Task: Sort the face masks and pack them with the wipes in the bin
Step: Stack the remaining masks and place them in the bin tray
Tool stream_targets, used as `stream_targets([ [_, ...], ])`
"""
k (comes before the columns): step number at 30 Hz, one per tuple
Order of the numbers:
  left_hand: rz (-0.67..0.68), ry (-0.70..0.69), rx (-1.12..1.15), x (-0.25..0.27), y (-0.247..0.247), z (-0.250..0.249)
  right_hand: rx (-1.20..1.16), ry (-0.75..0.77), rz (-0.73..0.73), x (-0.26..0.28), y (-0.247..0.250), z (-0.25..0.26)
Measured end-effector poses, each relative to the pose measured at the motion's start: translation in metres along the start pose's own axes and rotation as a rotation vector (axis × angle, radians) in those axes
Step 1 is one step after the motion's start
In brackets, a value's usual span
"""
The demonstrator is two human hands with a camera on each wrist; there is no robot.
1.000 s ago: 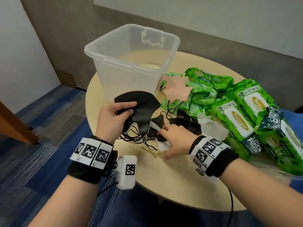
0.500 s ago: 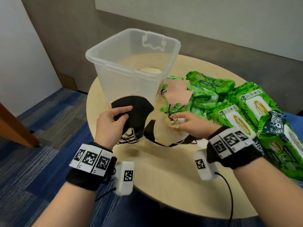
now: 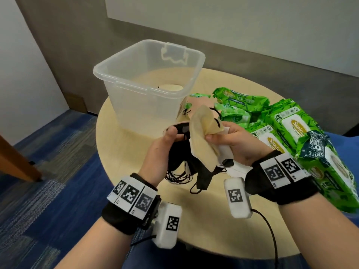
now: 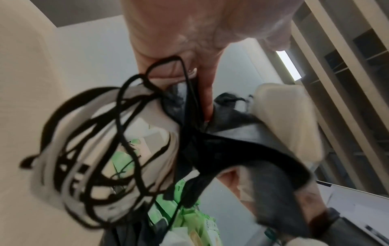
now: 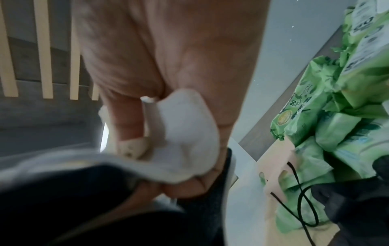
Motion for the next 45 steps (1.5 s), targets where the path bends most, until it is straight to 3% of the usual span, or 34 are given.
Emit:
stream_targets([
  [3,0.027,-0.018,-0.024,-0.002,-0.009,0.000,0.108,-0.011,-0.073,0.000,0.002,-0.002],
  [9,-0.125,0.015,-0.009,-0.006,-0.003,0.010,0.252,-0.025,-0.281,0.004,0.013,-0.002],
  [12,-0.122,-0.033,-0.018,-0.008,0.001,0.009,0.494,-0.001,-0.356,0.007,0.018,0.006],
  [17,-0.076,-0.094,-0.063,-0.006,-0.001,0.005,0.831,0.138,-0.322,0.011,0.000,0.041],
  [21,-0.010,-0.128,-0.063,-0.006,-0.010,0.001,1.155,0.060,-0.260,-0.001,-0.007,0.045],
  [25,-0.009,-0.160,-0.059,-0.005,-0.010,-0.001,1.092,0.247,-0.351,0.002,-0.008,0.056],
  [28,-0.027,-0.176,-0.040,-0.004,-0.006,-0.003,0.974,0.346,-0.325,0.011,-0.010,0.060],
  [31,-0.015,-0.181,-0.023,-0.004,-0.005,-0.005,0.803,0.278,-0.278,0.013,-0.005,0.051],
  [37,0.041,-0.145,-0.006,-0.002,-0.011,-0.008,0.677,0.214,-0.348,0.012,0.007,0.040],
  [45,0.039,-0.050,0.026,0.001,-0.010,-0.005,0.445,0.278,-0.475,0.018,0.021,0.044],
])
Point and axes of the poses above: each hand's wrist, its own x-axis away from the middle knuckle, its own y-axis out of the back of the hand, z = x × y, the point moved 7 cm from there along -x, towards the middle knuckle, and after that the axes turned 11 degrees about z, right-handed, at the moved point
